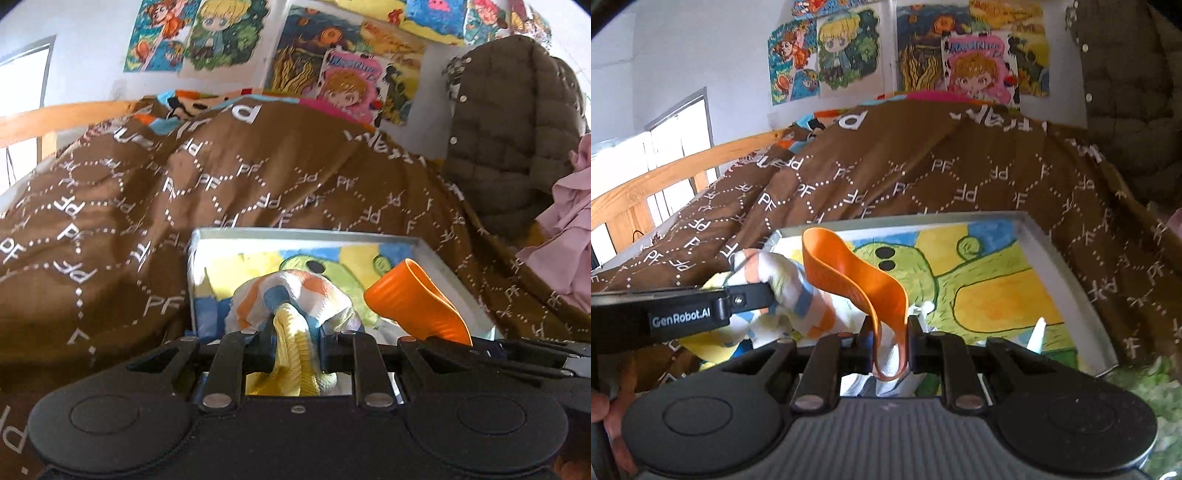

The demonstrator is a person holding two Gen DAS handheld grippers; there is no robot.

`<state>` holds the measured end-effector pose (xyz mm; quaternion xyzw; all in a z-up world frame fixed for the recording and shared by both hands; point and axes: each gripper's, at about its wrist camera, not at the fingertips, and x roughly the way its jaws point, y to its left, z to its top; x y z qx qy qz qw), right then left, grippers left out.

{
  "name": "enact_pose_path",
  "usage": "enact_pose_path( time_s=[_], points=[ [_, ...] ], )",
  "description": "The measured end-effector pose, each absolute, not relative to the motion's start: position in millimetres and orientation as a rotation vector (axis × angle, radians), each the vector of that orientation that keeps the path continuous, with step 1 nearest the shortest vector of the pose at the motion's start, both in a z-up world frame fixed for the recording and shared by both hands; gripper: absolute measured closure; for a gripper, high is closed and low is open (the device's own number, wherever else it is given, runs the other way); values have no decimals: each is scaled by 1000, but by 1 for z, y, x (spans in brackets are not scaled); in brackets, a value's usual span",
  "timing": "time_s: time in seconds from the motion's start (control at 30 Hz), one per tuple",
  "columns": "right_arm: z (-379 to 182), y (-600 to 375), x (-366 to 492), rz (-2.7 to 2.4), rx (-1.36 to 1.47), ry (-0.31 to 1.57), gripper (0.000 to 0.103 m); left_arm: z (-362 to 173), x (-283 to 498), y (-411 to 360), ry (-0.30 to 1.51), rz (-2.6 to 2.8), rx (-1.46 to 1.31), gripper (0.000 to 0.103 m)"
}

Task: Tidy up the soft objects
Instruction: 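Carry the striped towel and orange strap over the painted tray with both grippers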

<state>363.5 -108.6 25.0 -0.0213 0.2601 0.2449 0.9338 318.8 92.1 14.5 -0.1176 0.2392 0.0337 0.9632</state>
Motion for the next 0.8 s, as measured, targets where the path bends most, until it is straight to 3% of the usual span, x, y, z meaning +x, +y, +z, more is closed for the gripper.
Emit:
enact_pose_path(
  time_s=[0.43,0.67,0.8],
  points=[
    [8,-88,378,512,-76,588,80,-6,337,106,643,71,-293,79],
    [6,-88,377,526,-87,595,71,-8,331,108,662,43,-294,75],
    [7,-90,374,518,-103,580,65,-6,328,108,656,44,-289,67]
  ],
)
